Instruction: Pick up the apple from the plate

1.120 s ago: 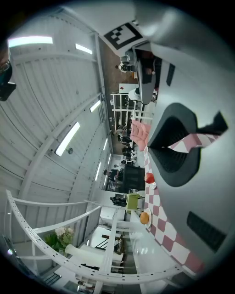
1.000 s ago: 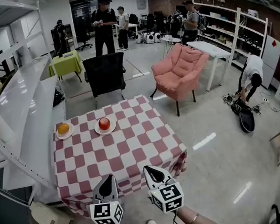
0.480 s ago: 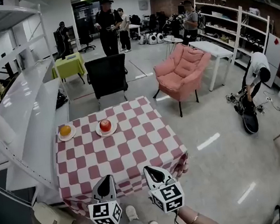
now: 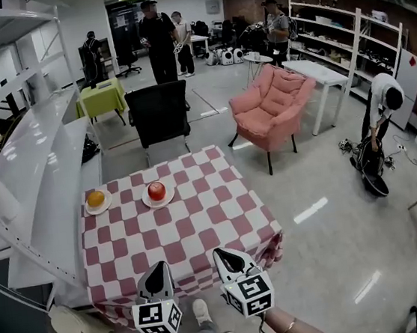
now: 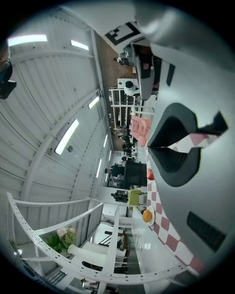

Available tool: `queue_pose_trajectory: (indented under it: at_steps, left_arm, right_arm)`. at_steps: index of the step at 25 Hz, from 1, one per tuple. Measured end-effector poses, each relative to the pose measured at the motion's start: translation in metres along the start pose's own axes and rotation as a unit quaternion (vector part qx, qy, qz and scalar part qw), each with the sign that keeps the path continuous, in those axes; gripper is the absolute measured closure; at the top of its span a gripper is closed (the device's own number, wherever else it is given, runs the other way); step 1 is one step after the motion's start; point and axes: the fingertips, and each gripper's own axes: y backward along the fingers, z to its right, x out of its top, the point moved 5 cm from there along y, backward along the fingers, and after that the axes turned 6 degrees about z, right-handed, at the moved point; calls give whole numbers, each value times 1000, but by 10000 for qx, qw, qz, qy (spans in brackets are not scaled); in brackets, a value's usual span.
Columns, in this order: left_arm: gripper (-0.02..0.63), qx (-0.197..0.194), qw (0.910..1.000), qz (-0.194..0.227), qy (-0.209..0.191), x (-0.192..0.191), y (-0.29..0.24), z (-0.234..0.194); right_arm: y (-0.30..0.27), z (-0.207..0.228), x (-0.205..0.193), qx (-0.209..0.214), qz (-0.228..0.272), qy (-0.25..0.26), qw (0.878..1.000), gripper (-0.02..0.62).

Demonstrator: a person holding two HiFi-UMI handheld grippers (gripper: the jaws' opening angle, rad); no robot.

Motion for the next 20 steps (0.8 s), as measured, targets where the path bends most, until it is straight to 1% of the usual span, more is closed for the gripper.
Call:
queue_pose_trajectory:
  at_steps: [8, 20]
  left_arm:
    - [589, -6, 9999, -91, 96, -12, -43, -25]
    - [588, -76, 9997, -196, 94, -17, -143, -73]
  right_arm:
    - [-41, 14, -5, -68, -115, 3, 9999, 586]
    - [-132, 51, -7, -260, -277, -76, 9992, 586]
